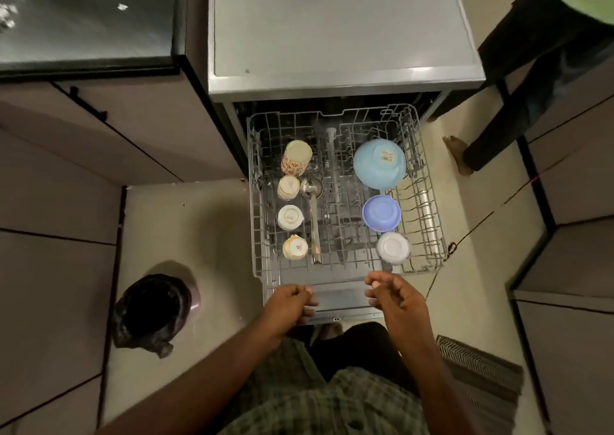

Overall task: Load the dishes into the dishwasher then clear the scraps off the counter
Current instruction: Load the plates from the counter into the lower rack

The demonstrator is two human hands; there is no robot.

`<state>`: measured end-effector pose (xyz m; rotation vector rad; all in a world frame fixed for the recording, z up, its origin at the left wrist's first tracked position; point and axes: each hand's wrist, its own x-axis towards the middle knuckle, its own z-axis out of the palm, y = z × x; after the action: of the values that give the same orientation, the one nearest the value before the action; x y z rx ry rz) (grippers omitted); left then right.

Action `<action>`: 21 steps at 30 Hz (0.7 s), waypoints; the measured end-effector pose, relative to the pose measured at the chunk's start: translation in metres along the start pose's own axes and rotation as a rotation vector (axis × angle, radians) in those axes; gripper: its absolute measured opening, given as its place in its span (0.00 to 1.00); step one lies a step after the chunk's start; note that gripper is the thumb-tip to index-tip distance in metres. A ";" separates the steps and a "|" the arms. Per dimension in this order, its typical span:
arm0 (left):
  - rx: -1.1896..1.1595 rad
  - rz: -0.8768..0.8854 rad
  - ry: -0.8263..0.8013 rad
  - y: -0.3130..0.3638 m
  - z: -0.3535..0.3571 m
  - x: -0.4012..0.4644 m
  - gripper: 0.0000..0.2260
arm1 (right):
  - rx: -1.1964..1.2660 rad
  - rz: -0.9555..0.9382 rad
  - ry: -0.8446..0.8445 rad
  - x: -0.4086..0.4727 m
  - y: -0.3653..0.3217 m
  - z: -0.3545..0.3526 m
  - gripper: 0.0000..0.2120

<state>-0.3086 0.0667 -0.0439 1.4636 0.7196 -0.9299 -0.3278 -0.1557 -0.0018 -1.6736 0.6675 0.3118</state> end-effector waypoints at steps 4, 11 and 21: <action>-0.151 -0.205 0.047 -0.017 0.009 0.028 0.10 | 0.125 0.165 0.044 0.030 0.012 -0.003 0.08; -0.410 -0.287 0.231 -0.021 0.024 0.079 0.13 | 0.237 0.426 -0.001 0.097 0.047 0.002 0.08; -0.738 -0.348 0.408 -0.037 0.048 0.110 0.15 | 0.343 0.687 0.243 0.142 0.065 -0.014 0.07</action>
<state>-0.2926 0.0144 -0.1570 0.8734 1.4725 -0.5130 -0.2546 -0.2106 -0.1296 -1.1214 1.3966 0.4493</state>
